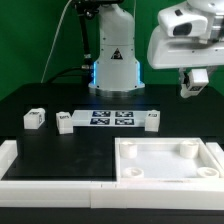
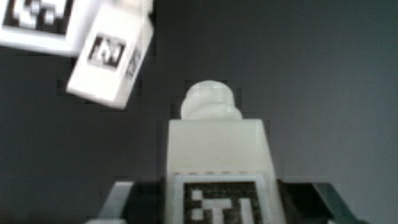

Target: Assemble one leg

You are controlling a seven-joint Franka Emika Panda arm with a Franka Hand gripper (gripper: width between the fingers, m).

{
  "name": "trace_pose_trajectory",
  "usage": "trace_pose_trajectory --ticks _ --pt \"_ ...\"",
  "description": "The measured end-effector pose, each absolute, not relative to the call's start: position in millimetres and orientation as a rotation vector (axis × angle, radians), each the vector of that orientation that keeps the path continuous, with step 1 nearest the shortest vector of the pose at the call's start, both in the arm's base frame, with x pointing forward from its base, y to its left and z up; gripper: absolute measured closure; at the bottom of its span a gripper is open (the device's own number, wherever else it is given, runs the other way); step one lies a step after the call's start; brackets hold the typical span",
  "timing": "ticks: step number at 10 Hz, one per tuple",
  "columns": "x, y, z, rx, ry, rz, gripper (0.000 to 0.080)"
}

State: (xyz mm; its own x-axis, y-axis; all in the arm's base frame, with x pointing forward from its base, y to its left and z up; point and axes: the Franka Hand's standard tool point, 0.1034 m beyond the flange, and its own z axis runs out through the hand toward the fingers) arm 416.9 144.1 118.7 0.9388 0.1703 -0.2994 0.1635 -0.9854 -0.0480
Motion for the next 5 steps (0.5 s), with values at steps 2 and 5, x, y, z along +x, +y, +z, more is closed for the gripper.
trace_pose_trajectory --ticks 2,5 --pt "427.0 143.5 119.8 -3.083 -0.272 0.141 0.0509" --pt "431.7 142.5 119.1 -3.04 -0.276 -0.308 0.0509"
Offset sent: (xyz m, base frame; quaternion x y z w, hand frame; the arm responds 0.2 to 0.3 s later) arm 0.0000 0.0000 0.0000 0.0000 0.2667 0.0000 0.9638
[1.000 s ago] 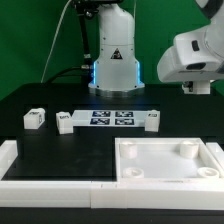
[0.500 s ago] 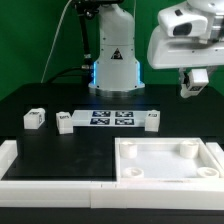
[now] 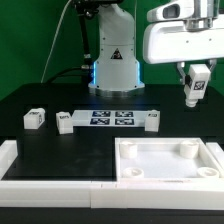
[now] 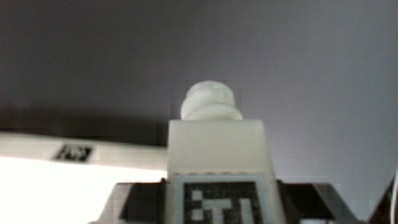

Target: Assemble one leg

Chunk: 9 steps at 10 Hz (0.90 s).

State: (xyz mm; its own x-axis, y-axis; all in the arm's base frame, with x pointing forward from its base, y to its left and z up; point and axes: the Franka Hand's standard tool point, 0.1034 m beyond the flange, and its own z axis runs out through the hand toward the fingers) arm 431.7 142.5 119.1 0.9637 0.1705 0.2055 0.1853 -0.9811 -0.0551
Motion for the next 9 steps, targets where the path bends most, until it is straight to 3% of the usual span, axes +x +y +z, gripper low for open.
trace_pose_trajectory --ticks 1,4,7,9 --pt "433 136 115.3 -3.045 -0.348 -0.273 0.0509" --pt "483 125 116.6 -3.025 -0.469 -0.331 0.0509" --pt "531 135 130.8 -3.001 -0.518 -0.39 0.0509" --pt "529 135 128.4 -3.002 -0.519 -0.386 0.0509"
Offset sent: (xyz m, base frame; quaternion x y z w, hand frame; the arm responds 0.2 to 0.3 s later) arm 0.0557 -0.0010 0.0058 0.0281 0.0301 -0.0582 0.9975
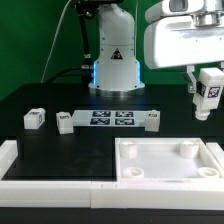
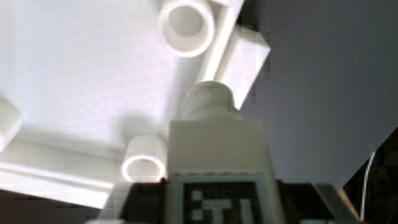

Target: Assemble one leg

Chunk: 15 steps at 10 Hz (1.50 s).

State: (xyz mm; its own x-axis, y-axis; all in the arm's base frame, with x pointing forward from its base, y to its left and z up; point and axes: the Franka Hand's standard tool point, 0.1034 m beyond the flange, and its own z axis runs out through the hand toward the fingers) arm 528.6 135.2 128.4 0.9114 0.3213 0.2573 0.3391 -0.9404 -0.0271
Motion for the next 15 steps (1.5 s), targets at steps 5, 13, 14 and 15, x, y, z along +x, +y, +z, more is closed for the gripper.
trace_pose_trajectory --ticks 5,13,14,15 --pt "548 128 128.4 -2.974 -0.558 -0.618 0.0509" --pt "602 103 100.7 -2.959 -0.612 -0.8 0.0509" --pt "604 95 100.5 -2.945 -0.602 -0.925 0.0509" --pt "601 96 94.2 -2.952 -0.605 -0.88 0.0509"
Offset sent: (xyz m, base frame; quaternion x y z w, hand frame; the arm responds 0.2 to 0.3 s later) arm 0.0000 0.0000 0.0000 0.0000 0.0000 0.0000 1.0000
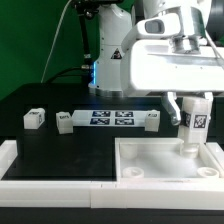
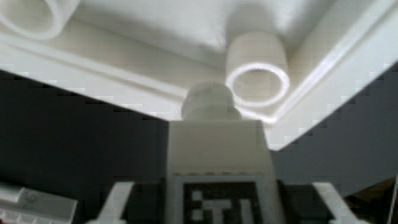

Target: Assemble one leg

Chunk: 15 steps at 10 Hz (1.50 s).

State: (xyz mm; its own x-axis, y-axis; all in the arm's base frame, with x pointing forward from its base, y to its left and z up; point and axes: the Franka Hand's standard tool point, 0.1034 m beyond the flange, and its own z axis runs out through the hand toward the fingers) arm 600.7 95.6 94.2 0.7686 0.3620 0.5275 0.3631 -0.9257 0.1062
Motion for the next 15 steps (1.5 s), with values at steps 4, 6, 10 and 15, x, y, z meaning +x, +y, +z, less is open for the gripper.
trace_pose_trajectory --ticks 4,6,10,15 --pt "611 110 92.9 -2.946 -0.631 -0.825 0.0509" --pt "617 115 89.8 -2.944 -0.64 -0.803 0.0509" --pt "619 116 78.9 -2.946 -0.629 -0.78 0.0509" --pt "611 122 70.3 -2.948 -0.609 -0.754 0.0509"
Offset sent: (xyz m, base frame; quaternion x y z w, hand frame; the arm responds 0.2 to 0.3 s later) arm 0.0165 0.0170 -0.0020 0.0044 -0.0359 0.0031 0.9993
